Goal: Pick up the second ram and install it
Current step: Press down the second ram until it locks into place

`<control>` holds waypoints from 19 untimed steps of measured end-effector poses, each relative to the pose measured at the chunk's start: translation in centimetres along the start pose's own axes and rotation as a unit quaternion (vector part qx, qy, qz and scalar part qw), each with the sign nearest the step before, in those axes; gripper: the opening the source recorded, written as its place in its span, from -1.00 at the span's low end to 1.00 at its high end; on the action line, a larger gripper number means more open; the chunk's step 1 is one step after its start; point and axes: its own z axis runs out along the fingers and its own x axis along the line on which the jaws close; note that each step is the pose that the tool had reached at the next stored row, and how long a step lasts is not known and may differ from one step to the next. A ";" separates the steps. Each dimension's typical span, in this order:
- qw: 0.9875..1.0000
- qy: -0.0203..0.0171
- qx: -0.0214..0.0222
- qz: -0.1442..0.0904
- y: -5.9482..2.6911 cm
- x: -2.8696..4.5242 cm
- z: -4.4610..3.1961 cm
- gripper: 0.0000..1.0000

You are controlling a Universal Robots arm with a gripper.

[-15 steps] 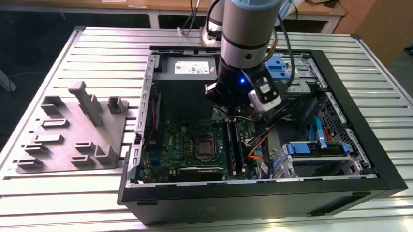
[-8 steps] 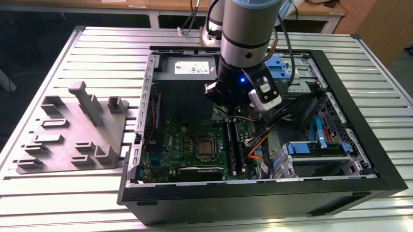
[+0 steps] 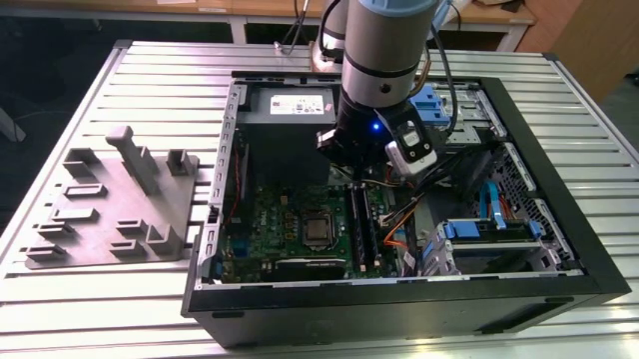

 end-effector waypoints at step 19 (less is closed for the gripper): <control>1.000 0.000 0.000 0.000 -2.05 -0.03 -0.17 -0.80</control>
